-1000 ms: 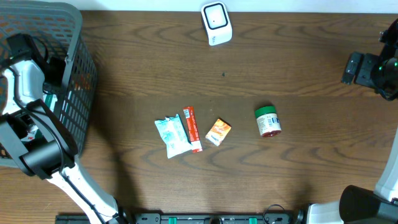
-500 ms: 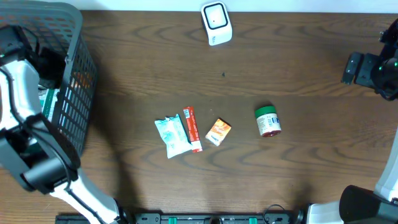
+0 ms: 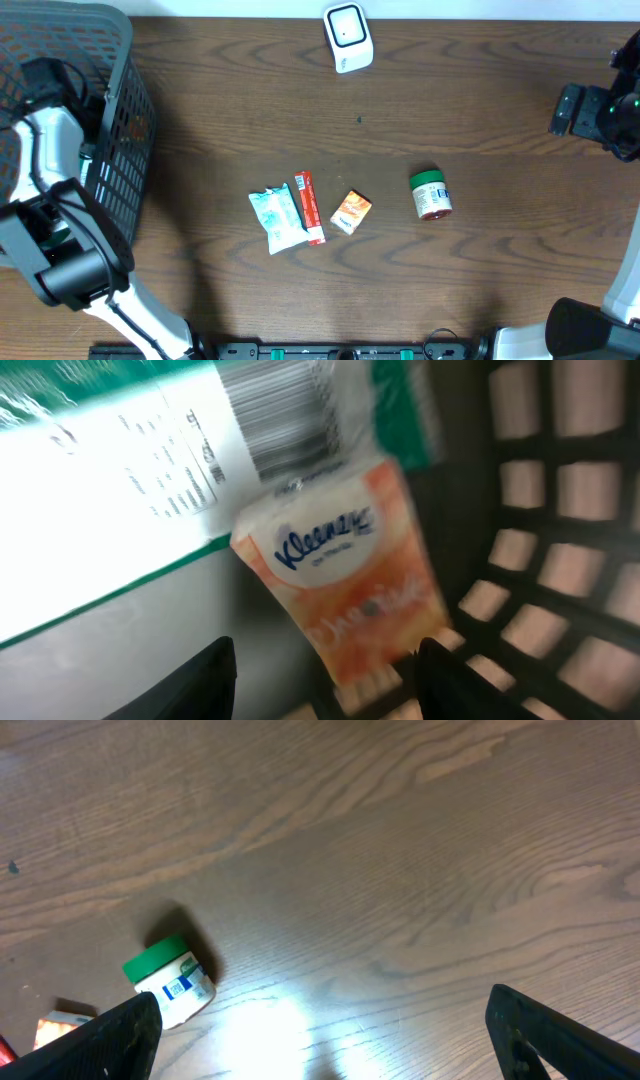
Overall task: Scan the item barcode
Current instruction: 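Return the left gripper into the basket and grasp another tissue pack, then carry the second Kleenex pack out and set it near the jar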
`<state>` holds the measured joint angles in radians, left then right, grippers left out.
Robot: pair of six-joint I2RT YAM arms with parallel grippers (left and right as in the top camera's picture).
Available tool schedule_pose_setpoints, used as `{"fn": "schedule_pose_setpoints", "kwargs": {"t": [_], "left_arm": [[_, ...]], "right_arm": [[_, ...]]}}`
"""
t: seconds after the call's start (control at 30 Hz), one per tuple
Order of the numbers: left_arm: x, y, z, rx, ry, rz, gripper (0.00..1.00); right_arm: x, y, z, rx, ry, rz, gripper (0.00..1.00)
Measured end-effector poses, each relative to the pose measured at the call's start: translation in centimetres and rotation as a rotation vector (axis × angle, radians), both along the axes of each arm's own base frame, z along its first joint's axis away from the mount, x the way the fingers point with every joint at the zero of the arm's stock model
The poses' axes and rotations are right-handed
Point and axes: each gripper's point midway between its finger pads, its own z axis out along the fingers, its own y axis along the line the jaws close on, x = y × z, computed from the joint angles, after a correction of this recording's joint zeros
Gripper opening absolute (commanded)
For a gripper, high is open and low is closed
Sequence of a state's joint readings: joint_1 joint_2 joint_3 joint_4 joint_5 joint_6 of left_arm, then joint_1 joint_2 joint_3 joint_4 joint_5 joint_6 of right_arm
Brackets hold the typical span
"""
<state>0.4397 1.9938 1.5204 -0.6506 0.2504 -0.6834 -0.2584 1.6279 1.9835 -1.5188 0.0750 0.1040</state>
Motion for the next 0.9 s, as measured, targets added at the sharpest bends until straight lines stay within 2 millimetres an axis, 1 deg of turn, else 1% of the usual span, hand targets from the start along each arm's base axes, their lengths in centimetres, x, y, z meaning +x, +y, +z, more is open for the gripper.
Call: {"fn": "schedule_pose_setpoints", "kwargs": {"t": [0.07,0.13,0.27,0.33,0.4,0.43,0.47,0.5,0.6,0.7,0.77,0.8,0.87,0.9], "left_arm": [[0.0,-0.4,-1.3,-0.006,0.015,0.008,0.58],[0.1,-0.4,-2.0,-0.009,0.017,0.02,0.58],[0.5,-0.1,-2.3,0.0,0.004,0.043,0.58],[0.6,0.1,-2.3,0.007,-0.002,0.049,0.5],[0.8,0.0,-2.7,0.004,-0.002,0.056,0.3],[0.8,0.0,-2.9,0.002,-0.001,0.057,0.22],[1.0,0.0,-2.9,-0.006,-0.007,0.064,0.11],[1.0,0.0,-2.9,-0.006,-0.009,0.065,0.07],[1.0,0.1,-2.8,-0.003,-0.014,0.064,0.07],[0.8,0.4,-2.4,0.0,-0.017,0.071,0.07],[0.1,1.1,-1.8,0.006,-0.019,0.09,0.07],[-0.3,1.7,-1.1,0.014,-0.027,0.101,0.07],[-1.0,2.9,0.8,0.04,-0.058,0.121,0.07],[-1.3,3.9,2.9,0.071,-0.099,0.134,0.07]], "right_arm": [[0.0,0.0,0.0,0.0,0.0,0.0,0.99],[0.0,0.0,0.0,0.0,0.0,0.0,0.99],[0.0,0.0,0.0,0.0,0.0,0.0,0.99],[0.0,0.0,0.0,0.0,0.0,0.0,0.99],[0.0,0.0,0.0,0.0,0.0,0.0,0.99],[0.0,0.0,0.0,0.0,0.0,0.0,0.99],[0.0,0.0,0.0,0.0,0.0,0.0,0.99],[0.0,0.0,0.0,0.0,0.0,0.0,0.99],[0.0,0.0,0.0,0.0,0.0,0.0,0.99],[0.0,0.0,0.0,0.0,0.0,0.0,0.99],[0.0,0.0,0.0,0.0,0.0,0.0,0.99],[0.0,0.0,0.0,0.0,0.0,0.0,0.99],[0.0,0.0,0.0,0.0,0.0,0.0,0.99],[0.0,0.0,0.0,0.0,0.0,0.0,0.99]]}}
